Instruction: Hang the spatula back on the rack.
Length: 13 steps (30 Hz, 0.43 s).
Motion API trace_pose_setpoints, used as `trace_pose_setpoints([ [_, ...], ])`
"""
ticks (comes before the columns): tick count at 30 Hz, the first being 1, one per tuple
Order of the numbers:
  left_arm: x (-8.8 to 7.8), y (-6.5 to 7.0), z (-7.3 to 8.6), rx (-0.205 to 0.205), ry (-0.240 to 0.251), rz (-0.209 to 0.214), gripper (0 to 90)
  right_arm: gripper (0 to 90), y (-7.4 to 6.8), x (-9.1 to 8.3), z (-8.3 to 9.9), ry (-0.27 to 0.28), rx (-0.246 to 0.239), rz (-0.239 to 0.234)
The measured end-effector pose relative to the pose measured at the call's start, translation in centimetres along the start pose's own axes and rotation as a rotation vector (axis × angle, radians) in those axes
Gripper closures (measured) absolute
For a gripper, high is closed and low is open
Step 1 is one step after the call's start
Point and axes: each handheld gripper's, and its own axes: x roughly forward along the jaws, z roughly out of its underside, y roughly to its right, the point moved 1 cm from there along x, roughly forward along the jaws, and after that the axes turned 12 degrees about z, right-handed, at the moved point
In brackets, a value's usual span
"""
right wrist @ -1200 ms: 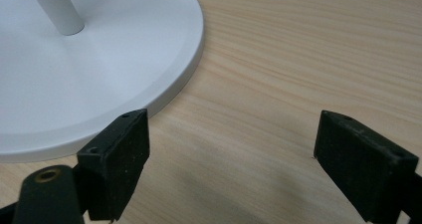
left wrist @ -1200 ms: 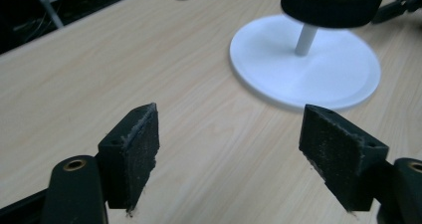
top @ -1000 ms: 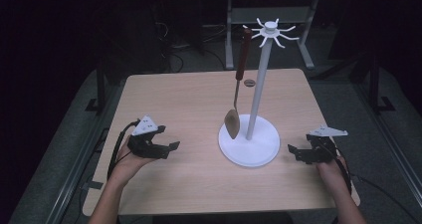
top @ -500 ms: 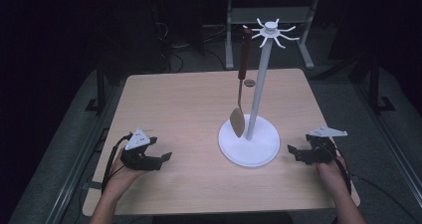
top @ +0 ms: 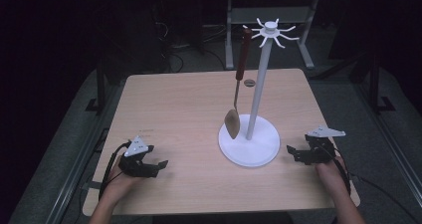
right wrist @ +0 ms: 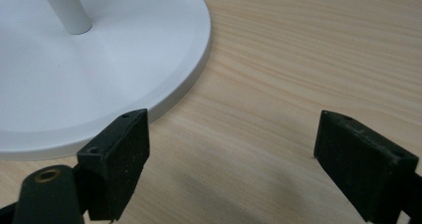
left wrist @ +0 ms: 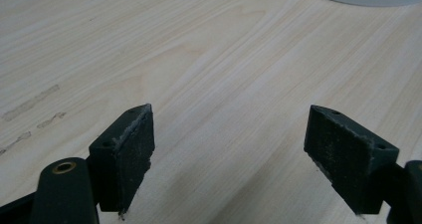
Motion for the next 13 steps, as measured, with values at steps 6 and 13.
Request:
trace_pose_setpoints([
  [6,0.15,-0.07,0.16,0.001,-0.027,-0.001,19.2,14.3,-0.07,0.00,-0.05,0.000,-0.003,0.001],
  [13,0.17,-0.55,0.18,-0.058,-0.015,0.018,19.0,14.3,-0.14,0.03,-0.07,-0.005,-0.001,0.001],
])
